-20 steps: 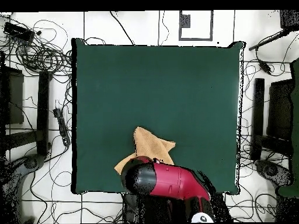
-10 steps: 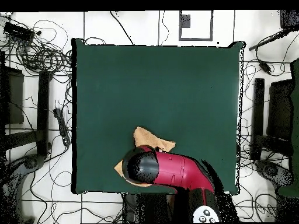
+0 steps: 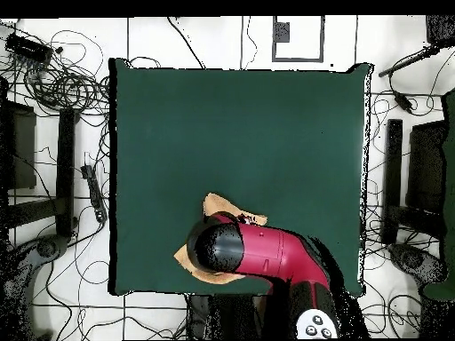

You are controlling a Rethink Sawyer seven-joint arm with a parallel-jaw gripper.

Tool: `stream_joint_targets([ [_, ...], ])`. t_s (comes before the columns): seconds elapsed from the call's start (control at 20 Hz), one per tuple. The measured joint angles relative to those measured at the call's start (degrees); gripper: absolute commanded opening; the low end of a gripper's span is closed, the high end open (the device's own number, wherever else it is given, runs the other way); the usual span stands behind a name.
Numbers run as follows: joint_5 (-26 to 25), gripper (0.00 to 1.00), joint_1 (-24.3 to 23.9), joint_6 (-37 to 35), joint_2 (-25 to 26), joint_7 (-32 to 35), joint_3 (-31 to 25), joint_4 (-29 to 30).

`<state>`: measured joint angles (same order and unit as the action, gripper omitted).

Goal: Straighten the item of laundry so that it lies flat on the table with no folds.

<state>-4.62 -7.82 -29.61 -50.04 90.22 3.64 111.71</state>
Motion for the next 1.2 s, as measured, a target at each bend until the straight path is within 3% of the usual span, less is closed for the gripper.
stream_joint_targets([
  [0.5,0.00,1.00,0.12,-0.01,1.30,0.00,-0.01,-3.22],
  [1.2,0.98,1.00,2.02,-3.71,5.93,0.00,-0.02,-13.40],
])
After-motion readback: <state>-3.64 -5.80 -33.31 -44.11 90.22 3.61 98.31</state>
